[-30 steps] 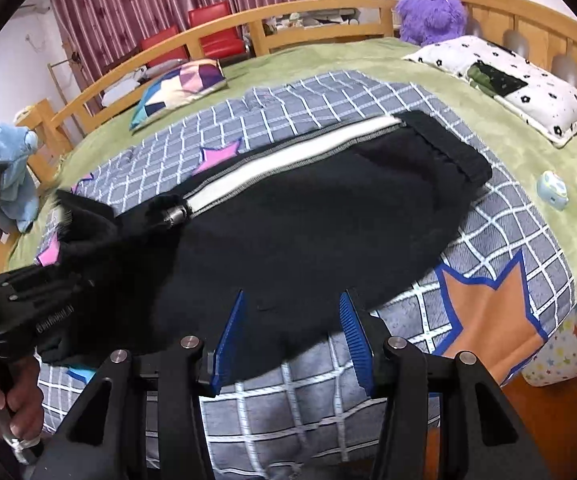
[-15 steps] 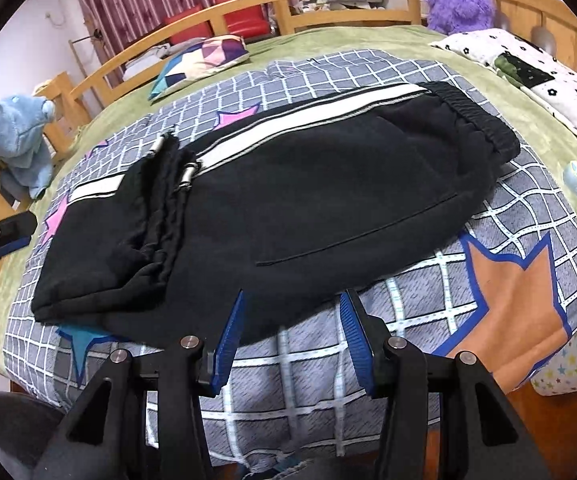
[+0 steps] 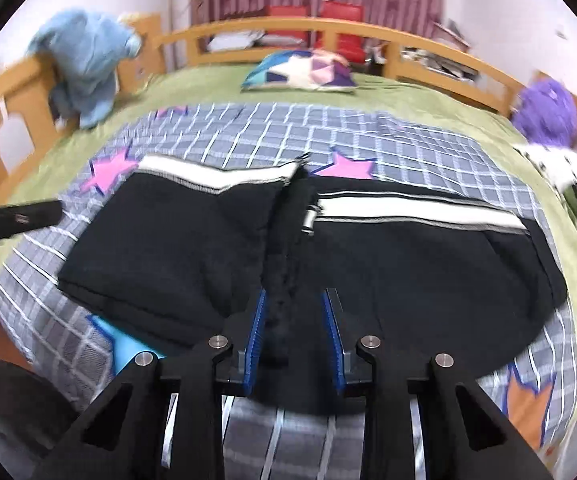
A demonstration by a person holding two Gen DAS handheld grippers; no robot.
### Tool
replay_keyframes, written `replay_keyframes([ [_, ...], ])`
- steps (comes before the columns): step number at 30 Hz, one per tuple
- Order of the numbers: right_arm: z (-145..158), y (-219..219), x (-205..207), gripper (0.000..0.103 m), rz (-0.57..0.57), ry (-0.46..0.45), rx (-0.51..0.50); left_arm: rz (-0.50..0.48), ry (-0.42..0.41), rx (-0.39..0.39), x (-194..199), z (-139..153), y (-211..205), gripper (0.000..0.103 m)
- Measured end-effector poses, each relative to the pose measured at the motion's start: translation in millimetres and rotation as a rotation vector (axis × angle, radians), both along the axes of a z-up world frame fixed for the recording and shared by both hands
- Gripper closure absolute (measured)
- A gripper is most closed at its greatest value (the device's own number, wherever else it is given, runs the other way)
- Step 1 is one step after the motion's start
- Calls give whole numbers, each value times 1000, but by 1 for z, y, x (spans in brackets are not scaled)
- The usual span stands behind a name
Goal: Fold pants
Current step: 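Press the folded pants flat with the right gripper and release both grippers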
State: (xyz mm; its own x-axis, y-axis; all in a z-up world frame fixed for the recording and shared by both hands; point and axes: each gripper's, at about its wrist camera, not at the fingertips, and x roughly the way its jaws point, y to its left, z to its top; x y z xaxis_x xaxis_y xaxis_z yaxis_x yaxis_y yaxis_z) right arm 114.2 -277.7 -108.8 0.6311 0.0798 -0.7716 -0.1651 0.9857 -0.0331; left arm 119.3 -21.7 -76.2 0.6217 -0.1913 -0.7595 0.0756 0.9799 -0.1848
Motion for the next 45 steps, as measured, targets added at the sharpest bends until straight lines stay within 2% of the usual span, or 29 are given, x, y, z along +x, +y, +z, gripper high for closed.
replay_keyframes([
  [6,-51,6,42,72,-7,132,102,-3,1,17,-3,-2,23,26],
  [7,-54,10,45,77,-5,142,90,-4,-1,16,-4,-2,27,26],
  [8,-53,14,44,87,18,124,71,-4,-2,17,-4,-2,30,26],
  [9,-47,16,40,89,35,87,65,-3,-4,21,-5,-2,32,26],
  [10,-37,10,36,92,38,54,99,-1,-7,25,-5,-2,34,26],
  [13,-5,-32,17,93,-2,-22,309,5,5,20,-4,-3,40,26],
  [15,-1,-48,9,95,-11,-16,362,8,15,7,-3,-5,43,26],
  [20,-42,-29,8,93,18,145,266,35,27,25,-4,-8,47,26],
  [22,-42,-25,6,88,34,145,261,41,33,32,-5,-9,48,26],
  [24,-34,-29,1,79,14,104,287,52,35,47,-7,-9,50,26],
  [26,-33,-34,3,49,-20,78,300,66,39,58,-7,-10,52,26],
  [27,-36,-37,6,45,-35,76,296,71,42,61,-7,-10,53,26],
  [30,-65,-37,27,46,-62,190,330,89,58,58,-5,-13,56,26],
  [31,-75,-37,31,59,-64,221,358,90,65,54,-3,-14,57,26],
  [32,-80,-33,32,67,-65,220,361,90,75,50,-2,-15,57,26],
  [34,-71,-27,28,81,-36,167,326,87,91,46,0,-18,58,26],
  [35,-60,-33,23,83,-40,130,369,86,97,45,1,-20,58,26],
  [37,-42,-50,17,83,-47,81,460,89,103,46,1,-21,60,26],
  [39,-41,-49,17,81,-52,98,365,80,105,56,1,-22,60,26],
  [41,-66,-40,22,68,-52,193,266,75,108,79,3,-23,59,26],
  [43,-70,-34,20,69,-33,175,240,61,119,71,4,-25,59,26],
  [45,-54,-32,16,68,-26,150,228,31,127,54,7,-26,56,26],
])
